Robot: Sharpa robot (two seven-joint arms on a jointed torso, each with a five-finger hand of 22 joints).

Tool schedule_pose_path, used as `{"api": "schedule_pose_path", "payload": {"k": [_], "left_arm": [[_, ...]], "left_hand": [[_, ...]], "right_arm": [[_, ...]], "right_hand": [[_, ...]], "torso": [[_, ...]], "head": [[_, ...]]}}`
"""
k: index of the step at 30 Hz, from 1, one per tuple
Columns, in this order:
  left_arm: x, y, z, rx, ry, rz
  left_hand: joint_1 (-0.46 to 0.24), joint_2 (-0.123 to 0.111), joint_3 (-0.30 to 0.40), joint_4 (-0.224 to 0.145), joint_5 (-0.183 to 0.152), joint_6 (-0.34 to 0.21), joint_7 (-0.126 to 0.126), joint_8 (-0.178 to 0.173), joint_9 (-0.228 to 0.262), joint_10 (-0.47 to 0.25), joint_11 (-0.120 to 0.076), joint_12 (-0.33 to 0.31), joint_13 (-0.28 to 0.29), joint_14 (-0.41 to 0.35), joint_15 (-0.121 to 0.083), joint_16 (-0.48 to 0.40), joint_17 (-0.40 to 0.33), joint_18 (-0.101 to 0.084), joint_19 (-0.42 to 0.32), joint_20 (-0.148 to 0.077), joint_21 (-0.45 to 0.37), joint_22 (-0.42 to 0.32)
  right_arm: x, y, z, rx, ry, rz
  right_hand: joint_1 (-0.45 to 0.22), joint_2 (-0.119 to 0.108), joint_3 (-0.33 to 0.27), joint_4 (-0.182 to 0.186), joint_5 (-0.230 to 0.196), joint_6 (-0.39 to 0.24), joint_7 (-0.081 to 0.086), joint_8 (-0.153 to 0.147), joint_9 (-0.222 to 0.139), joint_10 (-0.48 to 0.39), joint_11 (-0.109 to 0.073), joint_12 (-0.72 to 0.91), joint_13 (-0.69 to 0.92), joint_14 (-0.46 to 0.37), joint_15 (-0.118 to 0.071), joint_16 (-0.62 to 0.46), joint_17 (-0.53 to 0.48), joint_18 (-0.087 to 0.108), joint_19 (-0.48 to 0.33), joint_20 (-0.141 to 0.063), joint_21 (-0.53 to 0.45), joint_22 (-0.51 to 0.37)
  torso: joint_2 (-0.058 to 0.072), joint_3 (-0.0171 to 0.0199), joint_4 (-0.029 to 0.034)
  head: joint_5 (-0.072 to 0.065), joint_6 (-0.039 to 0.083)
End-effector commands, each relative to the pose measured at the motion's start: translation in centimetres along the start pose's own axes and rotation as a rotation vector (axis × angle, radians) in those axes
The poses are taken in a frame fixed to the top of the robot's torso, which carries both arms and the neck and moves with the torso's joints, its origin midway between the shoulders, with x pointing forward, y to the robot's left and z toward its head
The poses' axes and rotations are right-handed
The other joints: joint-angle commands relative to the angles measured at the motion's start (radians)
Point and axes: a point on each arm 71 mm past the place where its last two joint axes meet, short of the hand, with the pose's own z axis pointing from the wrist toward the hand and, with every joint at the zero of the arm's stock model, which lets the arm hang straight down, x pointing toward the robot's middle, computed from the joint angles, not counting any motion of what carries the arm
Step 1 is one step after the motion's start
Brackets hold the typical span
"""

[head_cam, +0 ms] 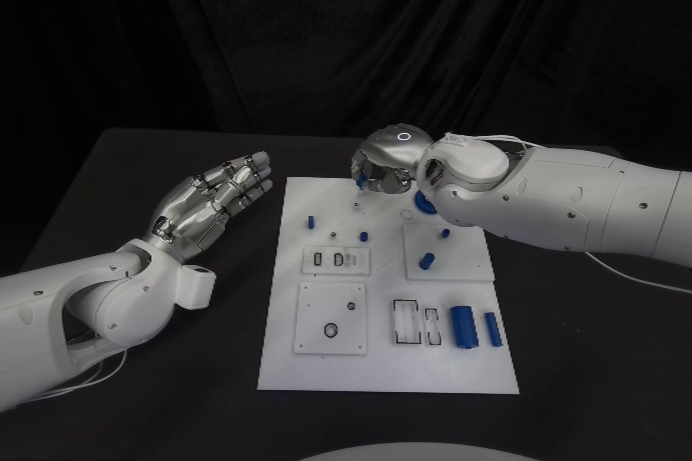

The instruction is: Assemble the parts on the task board

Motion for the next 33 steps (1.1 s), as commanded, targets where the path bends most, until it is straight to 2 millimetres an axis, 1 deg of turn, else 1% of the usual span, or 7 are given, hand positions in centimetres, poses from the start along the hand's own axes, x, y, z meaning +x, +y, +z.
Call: {"api": "schedule_pose_path", "payload": {"k": [1, 16, 22, 27, 33], "left_arm": [[0.17, -0.66, 0.11, 0.084, 0.014, -0.014], [0.08, -0.6, 0.19, 0.082, 0.015, -0.014], [0.09, -0.56, 0.24, 0.08, 0.017, -0.015], [0.09, -0.54, 0.28, 0.081, 0.018, -0.016], [0.06, -0.53, 0.31, 0.082, 0.019, -0.016]], "left_hand": [[0.009, 0.001, 0.005, 0.002, 0.006, -0.004, 0.007, 0.006, 0.001, 0.0, 0.007, 0.002, 0.001, -0.003, 0.006, 0.003, 0.001, 0.009, -0.001, 0.008, 0.007, 0.002], [0.01, 0.001, 0.007, 0.001, 0.006, -0.006, 0.007, 0.006, 0.0, -0.001, 0.007, 0.002, 0.001, -0.002, 0.007, 0.003, 0.001, 0.009, -0.001, 0.009, 0.007, 0.002], [0.01, 0.001, 0.007, 0.001, 0.006, -0.006, 0.007, 0.006, 0.0, -0.001, 0.007, 0.002, 0.001, -0.002, 0.007, 0.003, 0.001, 0.009, -0.001, 0.009, 0.007, 0.002], [0.011, 0.001, 0.009, 0.0, 0.006, -0.008, 0.008, 0.005, 0.0, -0.002, 0.008, 0.001, 0.0, -0.002, 0.008, 0.003, 0.001, 0.009, -0.001, 0.01, 0.007, 0.002], [0.011, 0.001, 0.01, 0.0, 0.006, -0.007, 0.008, 0.006, 0.0, -0.001, 0.008, 0.002, 0.0, -0.002, 0.008, 0.003, 0.001, 0.009, 0.0, 0.01, 0.007, 0.002]], "right_arm": [[0.29, 0.1, 0.02, -0.004, 0.017, 0.0], [0.66, -0.03, -0.22, 0.001, 0.025, 0.004], [0.85, 0.03, -0.23, 0.0, 0.032, 0.005], [1.04, 0.06, -0.27, 0.001, 0.035, 0.007], [1.25, 0.01, -0.34, 0.004, 0.042, 0.008]], "right_hand": [[-0.01, -0.003, 0.008, 0.001, -0.007, -0.01, 0.0, -0.004, 0.0, -0.005, 0.001, -0.004, -0.002, 0.001, 0.005, 0.004, 0.003, -0.018, 0.0, 0.005, -0.005, 0.092], [-0.011, -0.003, 0.008, 0.001, -0.008, -0.011, 0.0, -0.006, 0.001, -0.005, 0.002, -0.006, -0.002, 0.001, 0.005, 0.003, 0.003, -0.017, 0.0, 0.005, -0.006, 0.091], [-0.011, -0.004, 0.008, 0.001, -0.009, -0.013, 0.001, -0.007, 0.001, -0.005, 0.002, -0.007, -0.001, 0.001, 0.006, 0.003, 0.002, -0.017, 0.0, 0.006, -0.006, 0.092], [-0.012, -0.004, 0.008, 0.002, -0.01, -0.014, 0.001, -0.009, 0.001, -0.004, 0.003, -0.009, -0.001, 0.001, 0.006, 0.003, 0.002, -0.017, -0.002, 0.006, -0.008, 0.09], [-0.012, -0.004, 0.009, 0.001, -0.01, -0.016, 0.001, -0.011, 0.001, -0.004, 0.003, -0.011, -0.001, 0.001, 0.007, 0.004, 0.004, -0.016, -0.003, 0.006, -0.009, 0.089]], "torso": [[0.0, 0.0005, 0.001], [0.0, 0.0002, 0.001], [0.0, 0.0004, 0.0011], [-0.001, -0.0002, -0.0001], [-0.001, 0.0002, 0.0009]], "head": [[-0.002, -0.003], [0.001, -0.007], [-0.005, -0.009], [-0.004, -0.011], [-0.006, -0.011]]}}
